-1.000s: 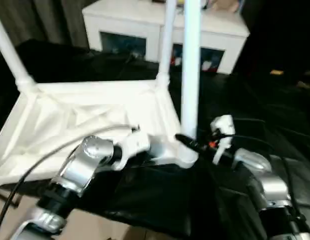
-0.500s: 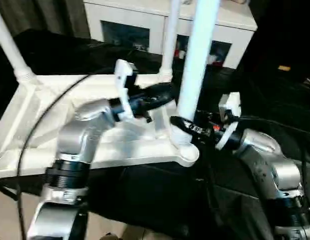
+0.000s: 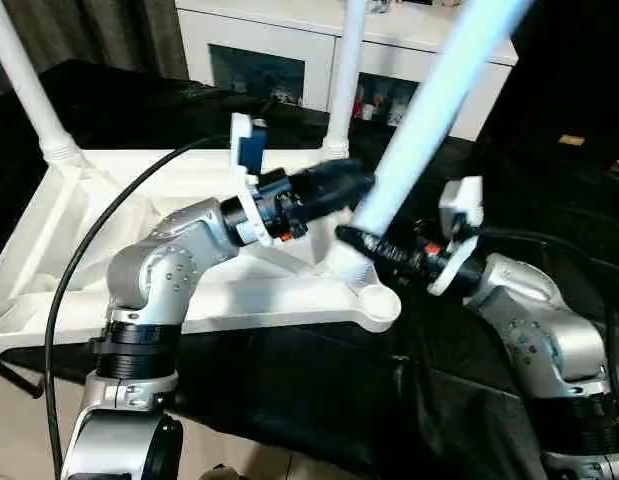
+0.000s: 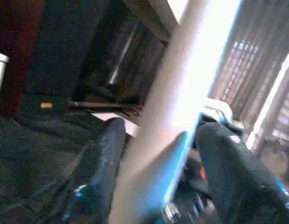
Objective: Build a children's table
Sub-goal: Insert table leg to table base
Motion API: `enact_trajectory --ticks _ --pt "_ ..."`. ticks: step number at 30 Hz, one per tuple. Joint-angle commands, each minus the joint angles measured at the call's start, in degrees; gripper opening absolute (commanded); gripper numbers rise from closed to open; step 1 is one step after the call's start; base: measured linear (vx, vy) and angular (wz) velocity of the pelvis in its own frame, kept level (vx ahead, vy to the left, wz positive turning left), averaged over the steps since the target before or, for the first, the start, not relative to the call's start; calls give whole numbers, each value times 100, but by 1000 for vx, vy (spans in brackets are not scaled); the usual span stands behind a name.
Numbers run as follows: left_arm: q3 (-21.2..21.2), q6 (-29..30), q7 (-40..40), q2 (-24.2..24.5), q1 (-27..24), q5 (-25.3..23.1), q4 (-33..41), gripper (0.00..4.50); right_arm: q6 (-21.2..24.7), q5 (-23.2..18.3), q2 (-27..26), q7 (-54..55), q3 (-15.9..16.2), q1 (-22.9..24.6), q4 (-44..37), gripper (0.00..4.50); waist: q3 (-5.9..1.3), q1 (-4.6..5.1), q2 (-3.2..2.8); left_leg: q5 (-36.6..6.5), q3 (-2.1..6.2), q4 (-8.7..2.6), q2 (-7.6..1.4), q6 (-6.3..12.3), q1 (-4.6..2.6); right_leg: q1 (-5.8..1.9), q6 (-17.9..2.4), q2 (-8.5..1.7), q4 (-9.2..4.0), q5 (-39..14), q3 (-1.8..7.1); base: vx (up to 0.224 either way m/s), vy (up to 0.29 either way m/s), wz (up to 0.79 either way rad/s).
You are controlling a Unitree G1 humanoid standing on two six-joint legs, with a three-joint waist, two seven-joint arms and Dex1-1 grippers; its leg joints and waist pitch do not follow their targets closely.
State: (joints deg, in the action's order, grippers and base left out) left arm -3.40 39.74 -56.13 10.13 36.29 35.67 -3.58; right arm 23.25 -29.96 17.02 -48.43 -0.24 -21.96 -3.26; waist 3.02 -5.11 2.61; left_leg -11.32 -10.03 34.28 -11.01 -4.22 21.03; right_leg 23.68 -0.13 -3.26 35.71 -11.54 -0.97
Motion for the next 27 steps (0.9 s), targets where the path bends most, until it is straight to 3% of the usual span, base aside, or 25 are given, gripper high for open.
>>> enact_trajectory --ticks 1,5,6,7,8,9,10,12,14,20,27 --pt "-11 109 -89 110 23 80 16 328 69 -134 92 35 -187 -103 -55 185 -369 -2 -24 -327 10 -359 -146 277 -58 -382 -1421 -328 -296 393 181 0 0 0" --pt "-41 452 -176 182 37 454 271 351 250 50 321 -267 169 67 -161 185 -370 -14 -30 -332 12 -357 -138 204 -56 -393 -1423 -321 -290 376 179 0 0 0" --pt "-25 521 -202 172 31 534 327 359 309 103 356 -284 278 121 -196 185 -374 -11 -3 -330 10 -352 -139 212 -52 -397 -1434 -321 -288 397 177 0 0 0" --pt "46 532 -199 143 24 538 391 384 306 233 396 -313 465 202 -231 185 -373 -20 -12 -274 13 -349 -139 223 -45 -400 -1450 -327 -275 462 178 0 0 0" --pt "68 514 -189 135 23 516 400 384 304 258 404 -324 504 218 -238 185 -373 -23 -10 -278 14 -347 -144 234 -45 -401 -1452 -334 -284 451 177 0 0 0" --pt "146 447 -161 106 19 434 410 389 371 352 479 -374 688 271 -274 185 -372 -13 31 -279 6 -343 -139 252 -39 -403 -1449 -331 -287 436 179 0 0 0" --pt "272 314 -111 47 15 304 391 391 482 467 615 -494 970 346 -324 185 -363 -27 16 -290 16 -346 -142 254 -35 -407 -1403 -332 -300 331 179 0 0 0" --pt "334 317 -106 14 15 311 399 425 520 535 703 -577 1129 391 -346 185 -362 -31 1 -359 16 -345 -155 240 -49 -395 -1377 -347 -304 210 186 0 0 0" --pt "508 264 -54 -33 -16 231 459 432 524 619 769 -612 1282 455 -363 185 -355 -29 13 -446 23 -353 -162 212 -48 -390 -1323 -349 -320 45 184 0 0 0" --pt "511 86 185 -132 -17 99 386 450 540 576 727 -514 1156 443 -389 185 -348 -15 7 -546 26 -353 -155 174 -36 -386 -1253 -350 -345 -222 186 0 0 0" --pt "463 203 204 -47 -38 244 433 373 508 490 657 -411 1019 402 -357 185 -371 -21 15 -398 26 -334 -145 216 -41 -385 -1315 -330 -306 80 179 0 0 0"
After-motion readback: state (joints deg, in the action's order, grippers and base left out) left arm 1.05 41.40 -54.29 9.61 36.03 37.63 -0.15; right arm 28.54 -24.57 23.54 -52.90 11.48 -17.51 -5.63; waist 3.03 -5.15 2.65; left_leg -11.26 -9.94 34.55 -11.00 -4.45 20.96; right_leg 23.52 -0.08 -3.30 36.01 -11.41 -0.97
